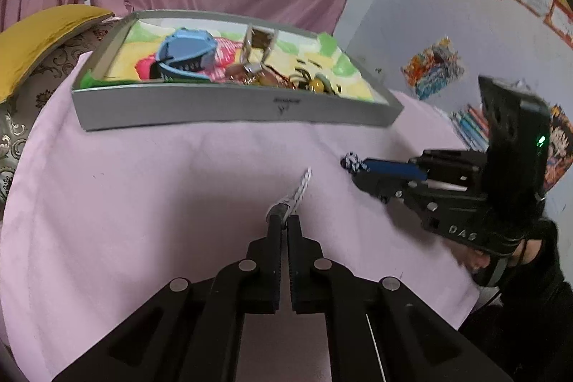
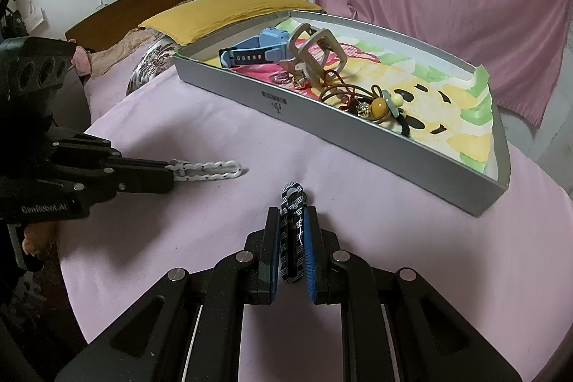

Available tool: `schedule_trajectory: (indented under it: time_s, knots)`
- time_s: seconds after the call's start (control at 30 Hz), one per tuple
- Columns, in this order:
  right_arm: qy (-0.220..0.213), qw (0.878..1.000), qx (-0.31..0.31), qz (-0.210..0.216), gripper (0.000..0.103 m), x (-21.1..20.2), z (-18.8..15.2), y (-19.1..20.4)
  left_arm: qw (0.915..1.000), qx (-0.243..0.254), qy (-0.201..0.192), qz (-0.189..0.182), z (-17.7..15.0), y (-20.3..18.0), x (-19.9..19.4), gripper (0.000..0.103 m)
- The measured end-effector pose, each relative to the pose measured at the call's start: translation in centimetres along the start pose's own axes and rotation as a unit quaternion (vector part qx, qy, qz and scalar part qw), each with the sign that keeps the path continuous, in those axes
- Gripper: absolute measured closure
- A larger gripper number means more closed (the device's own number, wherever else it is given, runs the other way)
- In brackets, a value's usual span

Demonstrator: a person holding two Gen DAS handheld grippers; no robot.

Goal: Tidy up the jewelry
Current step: 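Carry the beaded bracelet with the right tool while the left tool carries the chain bracelet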

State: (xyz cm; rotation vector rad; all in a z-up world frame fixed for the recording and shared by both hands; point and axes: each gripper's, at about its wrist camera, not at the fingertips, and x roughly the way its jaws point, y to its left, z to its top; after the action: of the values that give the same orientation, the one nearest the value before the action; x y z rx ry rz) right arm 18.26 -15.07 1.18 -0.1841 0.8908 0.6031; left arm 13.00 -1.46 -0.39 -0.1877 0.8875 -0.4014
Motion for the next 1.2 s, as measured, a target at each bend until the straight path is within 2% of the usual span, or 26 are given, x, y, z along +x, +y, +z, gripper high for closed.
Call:
schedule_trajectory:
  time_s: [0.33,0.43,0.6,0.77,0.9,1.07,1.2]
  knots:
    - [0.0,1.0,0.004,-0.004,0.092,-0.2,-0.3,0.1,0.9994,0.023,0.006,0.025,0.3,-1.4,0.4,0.1]
    - [-0.013,1.0,0.014,-0.007,0.092,-0.7,-0.4,0.1,0.9995,0.021,-0.008,0.024,0.1,-1.5,0.2,0.101]
    - [-0.043,0.999,0.019,-0.011,0.092,-1.8,-0.6,0.5,0.9981,0.019,-0.055,0.02,0.0,-1.8,-0.9,0.101]
    - [-0.099,0.994,0.034,-0.019,0.092,-3.5,-0.3,0.6,0.9895,0.045,-0.13,0.045,0.2,-2.9,-2.9,0.101]
    - [-0.16,0.986,0.036,-0.039,0.092,-5.2,0.4,0.8,0.9817,0.047,-0.174,0.062,1.1,-3.3,-3.9,0.101]
    - [-0.239,0.968,0.036,-0.067,0.092,-7.2,1.5,1.2,0.9692,0.04,-0.235,0.063,2.9,-3.1,-4.8,0.101]
    - [-0.299,0.95,0.033,-0.088,0.092,-8.5,2.2,1.4,0.9551,0.043,-0.282,0.08,4.7,-2.9,-5.2,0.101]
